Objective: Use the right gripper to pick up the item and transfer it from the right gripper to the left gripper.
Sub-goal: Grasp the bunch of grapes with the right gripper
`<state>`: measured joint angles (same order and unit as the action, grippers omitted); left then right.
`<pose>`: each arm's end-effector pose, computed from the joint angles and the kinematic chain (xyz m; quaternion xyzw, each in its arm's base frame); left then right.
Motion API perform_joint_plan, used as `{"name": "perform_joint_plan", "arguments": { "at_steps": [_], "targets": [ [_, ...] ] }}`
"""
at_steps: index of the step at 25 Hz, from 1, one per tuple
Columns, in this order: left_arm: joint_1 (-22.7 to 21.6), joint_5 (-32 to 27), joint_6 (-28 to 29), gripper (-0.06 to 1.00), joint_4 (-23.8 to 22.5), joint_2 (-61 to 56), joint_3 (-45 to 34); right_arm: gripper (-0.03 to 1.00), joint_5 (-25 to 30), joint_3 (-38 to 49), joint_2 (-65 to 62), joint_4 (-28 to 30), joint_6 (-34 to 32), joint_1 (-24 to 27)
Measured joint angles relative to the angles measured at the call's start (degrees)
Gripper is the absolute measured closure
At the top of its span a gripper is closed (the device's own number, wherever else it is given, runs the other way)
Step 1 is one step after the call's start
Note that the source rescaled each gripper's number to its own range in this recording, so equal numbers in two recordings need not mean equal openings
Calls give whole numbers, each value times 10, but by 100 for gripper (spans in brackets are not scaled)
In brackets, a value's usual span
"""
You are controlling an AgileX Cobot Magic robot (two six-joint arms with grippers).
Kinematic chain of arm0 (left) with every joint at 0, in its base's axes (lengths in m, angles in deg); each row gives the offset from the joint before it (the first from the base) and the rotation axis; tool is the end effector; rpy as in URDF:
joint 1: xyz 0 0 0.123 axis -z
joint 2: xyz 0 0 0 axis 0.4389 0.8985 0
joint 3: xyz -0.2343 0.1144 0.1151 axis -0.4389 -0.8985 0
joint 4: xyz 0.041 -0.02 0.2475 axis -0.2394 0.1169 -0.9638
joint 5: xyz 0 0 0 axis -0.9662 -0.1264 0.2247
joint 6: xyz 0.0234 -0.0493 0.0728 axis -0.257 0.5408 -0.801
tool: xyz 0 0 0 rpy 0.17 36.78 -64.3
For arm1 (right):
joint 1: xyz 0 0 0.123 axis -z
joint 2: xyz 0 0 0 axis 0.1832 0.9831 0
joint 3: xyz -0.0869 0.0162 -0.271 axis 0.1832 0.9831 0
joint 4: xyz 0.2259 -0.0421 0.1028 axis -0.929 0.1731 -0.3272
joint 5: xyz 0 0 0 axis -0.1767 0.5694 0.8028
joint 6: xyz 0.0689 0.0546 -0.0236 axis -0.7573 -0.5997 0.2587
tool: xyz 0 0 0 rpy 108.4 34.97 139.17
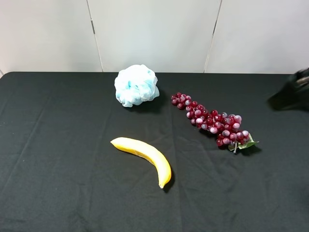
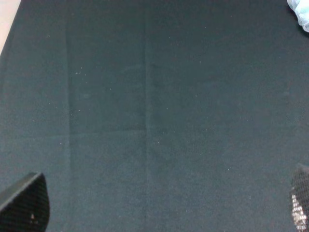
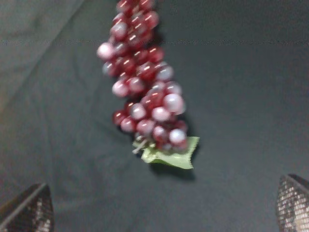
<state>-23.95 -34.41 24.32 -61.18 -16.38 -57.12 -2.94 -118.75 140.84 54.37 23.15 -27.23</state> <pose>-0.0053 0.0053 0.2766 -0.0011 0.8516 0.0134 0.5240 0.1861 0.0609 0.3199 -0.3388 0.9017 0.0102 0.2683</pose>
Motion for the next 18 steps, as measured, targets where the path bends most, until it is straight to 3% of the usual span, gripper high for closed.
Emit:
{"name": "perform_joint_plan", "arguments": {
  "at_steps": [18],
  "targets": [
    [0, 2, 0, -5, 0, 0, 0, -3, -148, 0, 278, 65, -9, -16]
  ]
}}
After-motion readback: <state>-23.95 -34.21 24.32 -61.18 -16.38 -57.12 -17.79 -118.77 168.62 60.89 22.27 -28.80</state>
